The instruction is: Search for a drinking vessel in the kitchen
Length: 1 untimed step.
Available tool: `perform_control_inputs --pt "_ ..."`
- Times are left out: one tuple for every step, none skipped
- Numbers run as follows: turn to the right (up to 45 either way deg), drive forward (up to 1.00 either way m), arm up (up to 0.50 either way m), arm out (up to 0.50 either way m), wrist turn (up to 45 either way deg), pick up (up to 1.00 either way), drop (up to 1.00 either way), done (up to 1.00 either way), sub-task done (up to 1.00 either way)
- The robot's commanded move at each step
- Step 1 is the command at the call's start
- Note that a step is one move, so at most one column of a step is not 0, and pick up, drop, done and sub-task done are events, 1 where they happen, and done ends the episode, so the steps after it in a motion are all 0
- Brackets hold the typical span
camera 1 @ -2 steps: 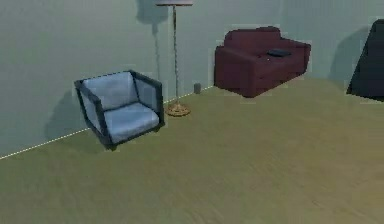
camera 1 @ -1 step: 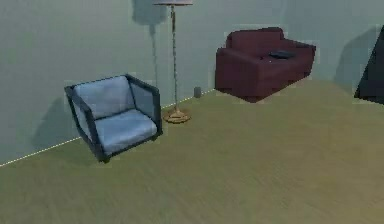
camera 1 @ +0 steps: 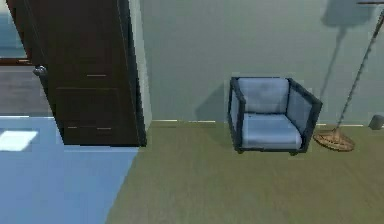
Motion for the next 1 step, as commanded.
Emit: perform_control_inputs --pt "-45.0 0.00 0.00 0.00 0.0 0.00 0.00 0.00 0.00"
